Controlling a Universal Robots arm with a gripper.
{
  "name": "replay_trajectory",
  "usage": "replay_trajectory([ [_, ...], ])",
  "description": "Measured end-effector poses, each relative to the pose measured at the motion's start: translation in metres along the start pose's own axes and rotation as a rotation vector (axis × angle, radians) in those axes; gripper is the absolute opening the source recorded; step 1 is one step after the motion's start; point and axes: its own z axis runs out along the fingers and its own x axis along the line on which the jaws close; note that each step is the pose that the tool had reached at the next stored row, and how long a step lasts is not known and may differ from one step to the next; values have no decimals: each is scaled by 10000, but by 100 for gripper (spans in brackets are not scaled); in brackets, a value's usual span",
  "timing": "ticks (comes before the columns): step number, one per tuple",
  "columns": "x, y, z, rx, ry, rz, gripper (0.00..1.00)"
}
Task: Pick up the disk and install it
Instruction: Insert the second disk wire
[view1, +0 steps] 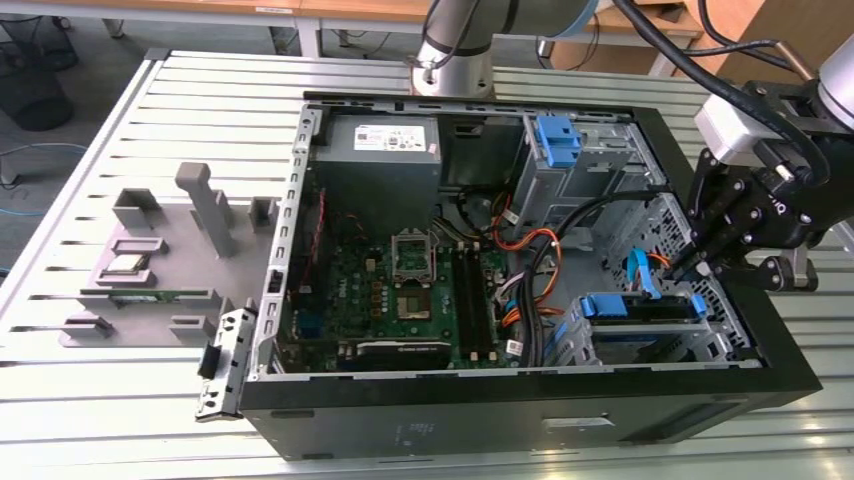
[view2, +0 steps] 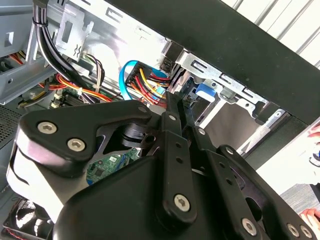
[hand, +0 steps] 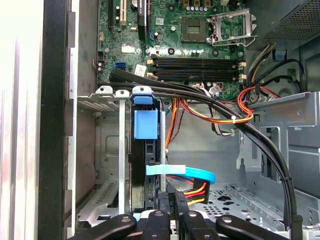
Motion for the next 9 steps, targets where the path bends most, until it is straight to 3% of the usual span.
replay_trajectory([
  [4,0,0,0,7,-1,-2,16],
  [9,70,9,-1,194,-21,-13,16],
])
